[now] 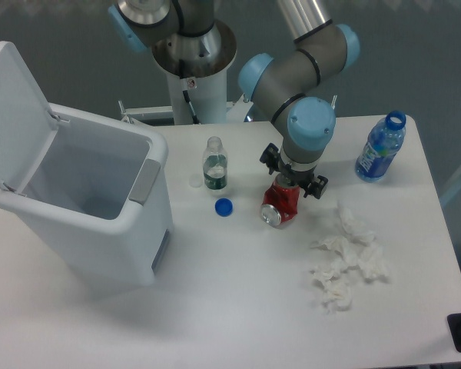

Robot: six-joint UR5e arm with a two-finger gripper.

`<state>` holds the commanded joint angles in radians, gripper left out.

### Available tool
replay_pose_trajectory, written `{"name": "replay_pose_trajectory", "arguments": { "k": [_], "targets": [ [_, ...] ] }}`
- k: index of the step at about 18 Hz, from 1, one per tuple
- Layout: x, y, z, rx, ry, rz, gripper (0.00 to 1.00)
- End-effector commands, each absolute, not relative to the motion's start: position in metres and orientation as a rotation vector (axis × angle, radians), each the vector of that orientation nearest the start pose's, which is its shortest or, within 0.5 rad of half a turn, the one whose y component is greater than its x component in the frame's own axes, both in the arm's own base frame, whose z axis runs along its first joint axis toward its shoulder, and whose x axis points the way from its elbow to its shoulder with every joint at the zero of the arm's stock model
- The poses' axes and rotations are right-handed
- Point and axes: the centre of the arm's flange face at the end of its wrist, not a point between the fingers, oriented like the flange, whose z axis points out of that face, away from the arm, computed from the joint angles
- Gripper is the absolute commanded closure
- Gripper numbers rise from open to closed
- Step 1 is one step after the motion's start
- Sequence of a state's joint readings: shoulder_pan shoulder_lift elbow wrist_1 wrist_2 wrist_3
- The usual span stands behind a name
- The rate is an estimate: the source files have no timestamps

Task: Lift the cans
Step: 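Close the gripper fingers around the red can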

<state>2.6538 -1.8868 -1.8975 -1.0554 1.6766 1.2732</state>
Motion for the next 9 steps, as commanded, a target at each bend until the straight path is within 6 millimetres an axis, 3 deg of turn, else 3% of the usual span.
{"name": "replay_pose_trajectory", "arguments": {
  "k": [9],
  "targets": [
    [-0.4078, 0.359, 0.2152, -3.273, 0.335, -0.145, 0.0]
  ]
}}
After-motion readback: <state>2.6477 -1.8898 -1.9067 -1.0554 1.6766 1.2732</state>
